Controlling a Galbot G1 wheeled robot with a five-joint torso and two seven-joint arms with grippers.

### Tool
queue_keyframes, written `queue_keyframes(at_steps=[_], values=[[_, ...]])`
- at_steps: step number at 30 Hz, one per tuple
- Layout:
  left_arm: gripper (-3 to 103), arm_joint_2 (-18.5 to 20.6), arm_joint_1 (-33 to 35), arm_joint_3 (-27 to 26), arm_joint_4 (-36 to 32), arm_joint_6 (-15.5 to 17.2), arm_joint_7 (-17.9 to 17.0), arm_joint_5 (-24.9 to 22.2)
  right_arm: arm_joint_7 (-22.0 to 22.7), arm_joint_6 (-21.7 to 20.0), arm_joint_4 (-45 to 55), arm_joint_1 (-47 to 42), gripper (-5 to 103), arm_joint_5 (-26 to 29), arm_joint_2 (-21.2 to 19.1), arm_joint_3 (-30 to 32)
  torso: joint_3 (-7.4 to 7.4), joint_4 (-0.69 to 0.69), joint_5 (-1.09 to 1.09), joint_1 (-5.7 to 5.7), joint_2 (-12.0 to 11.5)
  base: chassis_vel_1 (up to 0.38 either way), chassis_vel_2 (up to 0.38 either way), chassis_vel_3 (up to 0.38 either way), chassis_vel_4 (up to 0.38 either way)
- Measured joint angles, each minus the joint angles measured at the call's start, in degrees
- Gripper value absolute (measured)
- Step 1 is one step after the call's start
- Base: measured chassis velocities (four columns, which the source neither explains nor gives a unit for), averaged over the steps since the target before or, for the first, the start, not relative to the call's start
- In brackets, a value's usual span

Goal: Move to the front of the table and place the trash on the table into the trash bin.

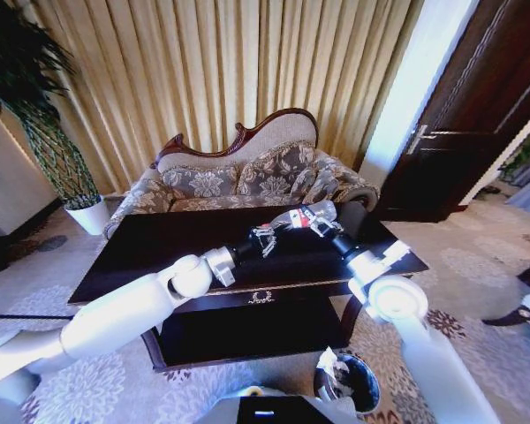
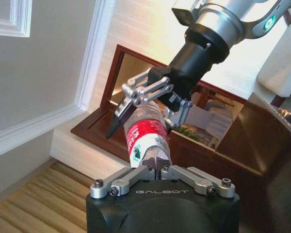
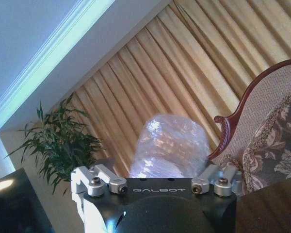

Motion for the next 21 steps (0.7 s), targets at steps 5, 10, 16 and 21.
queue_keyframes(at_steps=[5,10,16,21], values=[[0,0.0,-0.4,0.6,0.0,0.1,0.0,-0.1,-0.1,0.1,0.0,0.0,69,-0.4,-0.1,0.1,0.00,0.00,0.00,0.00,0.0,0.000,0.000,0.000,0.000],[0,0.1,-0.9,0.8,-0.1,0.1,0.1,-0.3,-0.1,0.1,0.2,0.0,53,-0.6,-0.1,0.1,0.00,0.01,0.00,0.00,0.0,0.000,0.000,0.000,0.000],[0,0.6,-1.0,1.5,-0.8,0.9,-1.9,-0.6,-0.2,0.2,0.4,0.0,40,-0.9,-0.3,0.2,0.00,0.00,0.00,0.00,0.0,0.000,0.000,0.000,0.000],[6,1.5,-0.6,2.9,-2.0,3.7,-6.7,-1.9,-0.2,0.3,0.7,0.0,30,-0.9,-0.5,0.6,0.00,0.01,0.00,0.00,0.0,0.000,0.000,0.000,0.000]])
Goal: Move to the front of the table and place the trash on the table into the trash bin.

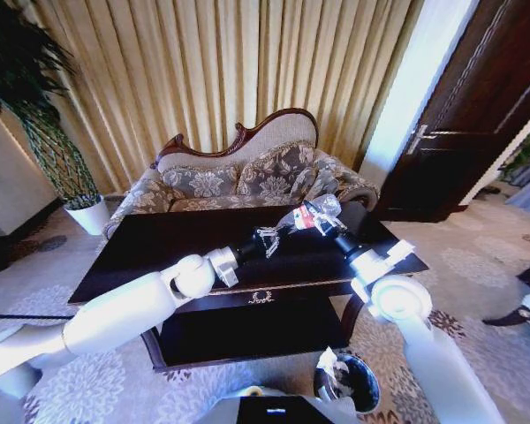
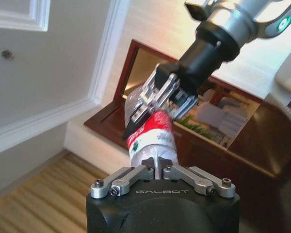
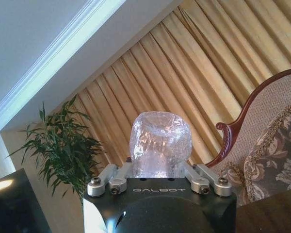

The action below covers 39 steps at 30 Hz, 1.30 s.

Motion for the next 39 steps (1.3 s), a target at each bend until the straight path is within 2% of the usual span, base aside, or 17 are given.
queue_keyframes(at_steps=[2,3,6,9,13,15,18,20,22,24,28,31,33,34,35,37,39], values=[[6,0.1,0.1,0.0,-0.1,0.1,-0.2,0.0,0.0,0.0,0.0,0.0,27,0.0,0.0,0.0,0.00,0.00,0.00,0.00,0.0,0.000,0.000,0.000,0.000],[16,0.3,0.3,0.0,-0.3,0.3,-0.7,-0.1,0.0,0.0,0.0,0.0,24,0.0,0.0,0.2,0.00,0.00,0.00,0.00,0.0,0.000,0.000,0.000,0.000],[22,0.7,0.5,0.0,-0.8,0.4,-1.0,-0.2,0.0,0.3,-0.2,0.0,21,-0.2,0.0,0.3,0.00,0.00,0.00,0.00,0.0,0.000,0.000,0.000,0.000],[37,1.7,1.0,-0.1,-2.0,0.7,-1.1,-1.2,0.1,1.1,-1.6,0.3,21,-2.1,0.0,0.7,0.00,0.00,0.00,0.00,0.0,0.000,0.000,0.000,0.000],[43,2.9,2.1,-0.8,-3.2,1.0,-1.4,-2.5,0.1,2.5,-3.2,0.6,21,-7.0,-0.1,0.9,0.00,-0.01,0.00,0.00,0.0,0.000,0.000,0.000,0.000],[59,5.1,4.8,-4.0,-4.1,1.4,-2.6,-4.4,0.4,4.9,-4.8,0.7,21,-13.9,-0.7,0.9,0.00,-0.01,0.01,0.00,0.0,0.000,0.000,0.000,0.000],[65,6.1,7.6,-8.1,-4.5,2.4,-3.3,-6.7,1.0,5.9,-5.4,0.4,21,-17.7,-1.3,0.9,0.00,0.00,0.00,0.00,0.0,0.000,0.000,0.000,0.000],[76,7.7,15.9,-18.0,-6.2,6.7,-6.8,-14.1,1.5,7.0,-6.4,-1.0,21,-24.2,-2.6,1.7,0.00,0.00,0.00,0.00,0.0,0.000,0.000,0.000,0.000],[81,8.1,19.0,-21.4,-7.0,8.5,-7.7,-16.9,1.6,7.2,-6.6,-1.4,21,-25.7,-3.0,2.0,0.00,0.01,-0.02,0.00,0.0,0.000,0.000,0.000,0.000],[92,8.4,27.7,-32.7,-10.0,14.1,-11.1,-26.1,1.8,7.6,-6.9,-3.3,21,-30.4,-4.6,3.1,0.00,0.03,0.02,0.00,0.0,0.000,0.000,0.000,0.000],[98,7.0,32.7,-43.3,-11.8,17.6,-16.2,-34.8,2.6,7.6,-6.2,-5.6,21,-33.3,-7.3,4.9,-0.01,0.00,0.00,0.00,0.0,0.000,0.000,0.000,0.000],[100,5.5,33.4,-47.6,-12.5,19.3,-18.3,-38.9,3.2,7.5,-5.6,-6.7,21,-33.8,-8.6,6.0,0.00,-0.02,0.01,0.00,0.0,0.000,0.000,0.000,0.000],[100,3.7,33.9,-52.0,-14.3,22.8,-20.7,-45.5,3.4,7.5,-5.1,-8.1,21,-34.4,-9.9,7.7,0.00,-0.01,0.00,0.00,0.0,0.000,0.000,0.000,0.000],[100,2.5,34.4,-55.2,-16.0,26.3,-22.6,-50.9,3.5,7.4,-4.9,-9.2,21,-34.3,-10.6,8.9,0.00,-0.02,0.00,0.01,0.0,0.000,0.000,0.000,0.000],[100,2.5,34.4,-55.2,-16.0,26.3,-22.6,-50.9,3.5,7.4,-4.9,-9.2,21,-34.3,-10.6,8.9,0.00,-0.02,0.00,0.01,0.0,0.000,0.000,0.000,0.000],[100,-0.1,37.9,-62.7,-20.1,33.0,-24.2,-60.3,4.5,6.5,-2.8,-12.3,21,-30.5,-12.2,12.1,-0.01,-0.03,0.03,0.00,0.0,0.000,0.000,0.000,0.000],[100,-1.3,41.2,-65.9,-21.6,34.4,-23.1,-61.3,5.5,5.4,-1.1,-13.8,21,-27.6,-12.8,13.8,-0.01,-0.03,0.02,0.00,0.0,0.000,0.000,0.000,0.000]])
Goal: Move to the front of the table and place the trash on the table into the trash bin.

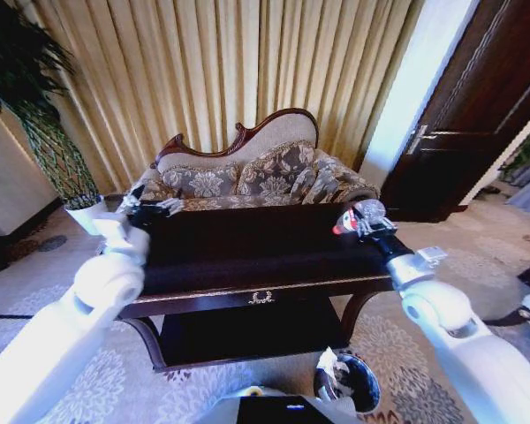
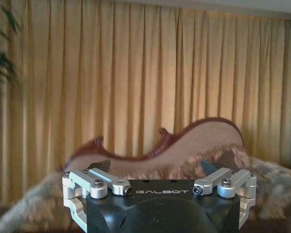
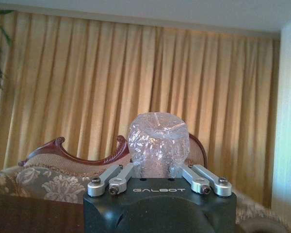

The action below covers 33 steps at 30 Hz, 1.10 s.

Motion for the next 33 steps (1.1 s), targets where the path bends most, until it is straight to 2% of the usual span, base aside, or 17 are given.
queue_keyframes(at_steps=[1,2,4,6,8,13,20,27,33], values=[[100,0.0,0.0,0.0,0.0,0.0,0.0,0.0,0.0,0.0,0.0,0.0,21,0.0,0.0,0.0,0.00,0.00,0.00,0.00,0.0,0.000,0.000,0.000,0.000],[100,-2.4,6.4,-5.2,-1.9,0.9,3.6,0.6,2.1,-1.6,3.2,-2.4,21,3.8,-0.3,2.0,0.00,0.04,-0.02,0.00,0.0,0.000,0.000,0.000,0.000],[100,-5.1,11.8,-9.3,-3.3,0.9,6.2,2.3,3.8,-2.7,6.1,-4.7,21,6.8,0.1,3.4,0.00,0.06,-0.03,-0.01,0.0,0.000,0.000,0.000,0.000],[100,-6.0,13.1,-10.3,-3.6,0.8,6.6,3.0,4.2,-3.0,6.9,-5.3,21,7.6,0.3,3.6,-0.01,0.05,-0.04,-0.01,0.0,0.000,0.000,0.000,0.000],[100,-9.2,17.0,-13.5,-5.0,0.4,7.5,5.6,5.2,-3.6,9.2,-7.6,21,9.0,1.6,4.3,0.00,0.03,-0.03,-0.01,0.0,0.000,0.000,0.000,0.000],[100,-12.0,20.9,-16.5,-8.6,0.8,8.7,7.0,5.8,-3.9,12.0,-10.6,21,8.5,4.0,4.3,0.00,0.02,0.00,-0.01,0.0,0.000,0.000,0.000,0.000],[100,-14.2,25.2,-18.5,-9.5,1.4,11.1,8.8,5.8,-3.9,12.8,-13.0,21,5.0,5.5,3.5,0.01,0.02,-0.02,-0.01,0.0,0.000,0.000,0.000,0.000],[100,-14.8,28.7,-21.3,-9.4,1.2,14.4,9.9,5.8,-3.8,12.3,-14.1,21,4.3,5.5,4.6,0.01,0.04,-0.01,0.00,0.0,0.030,-0.024,-0.032,0.021],[100,-14.3,29.5,-22.8,-9.4,0.9,14.8,9.9,5.7,-3.5,12.4,-14.6,21,4.0,6.3,5.3,0.01,0.03,-0.02,0.01,0.0,0.133,-0.125,-0.121,0.129]])
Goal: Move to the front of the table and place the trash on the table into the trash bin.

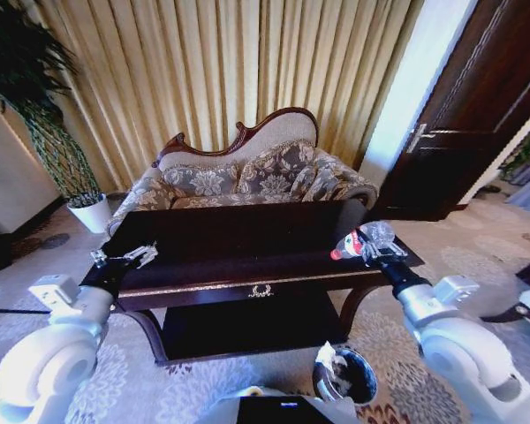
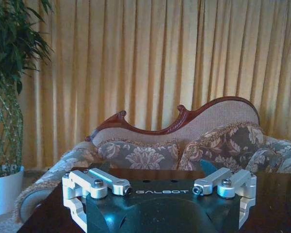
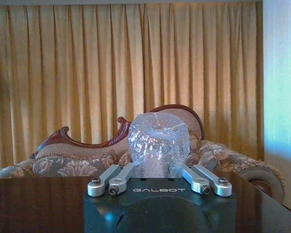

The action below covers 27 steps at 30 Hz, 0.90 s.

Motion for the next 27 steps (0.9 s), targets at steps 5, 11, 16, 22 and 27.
queue_keyframes(at_steps=[5,11,16,22,27], values=[[100,0.4,-0.3,-0.1,0.1,-0.9,0.1,0.6,0.1,0.9,-0.2,-0.1,21,-1.1,1.0,-0.5,-0.01,0.01,0.00,-0.02,0.0,0.167,-0.173,-0.172,0.171],[100,0.7,-0.9,0.1,0.1,-1.3,0.1,1.1,0.1,1.4,-1.6,-0.1,21,-2.5,1.9,-1.6,-0.02,-0.01,0.00,-0.05,0.0,0.075,-0.096,-0.074,0.094],[100,-0.4,-0.1,0.3,0.1,-1.5,0.2,1.7,0.1,1.4,-4.2,-0.3,21,-3.7,2.9,-1.9,0.01,0.02,0.00,0.02,0.0,0.000,0.000,0.000,0.000],[100,-1.0,0.2,0.5,0.1,-1.8,0.4,2.3,-0.9,1.2,-6.1,-2.1,21,-4.9,3.9,-0.5,0.01,-0.01,-0.01,0.03,0.0,0.000,0.000,0.000,0.000],[100,-1.7,0.1,0.5,0.1,-1.8,0.6,2.6,-2.4,1.5,-11.5,-2.1,21,-8.7,5.4,-1.9,-0.01,0.00,0.00,-0.01,0.0,0.000,0.000,0.000,0.000]])
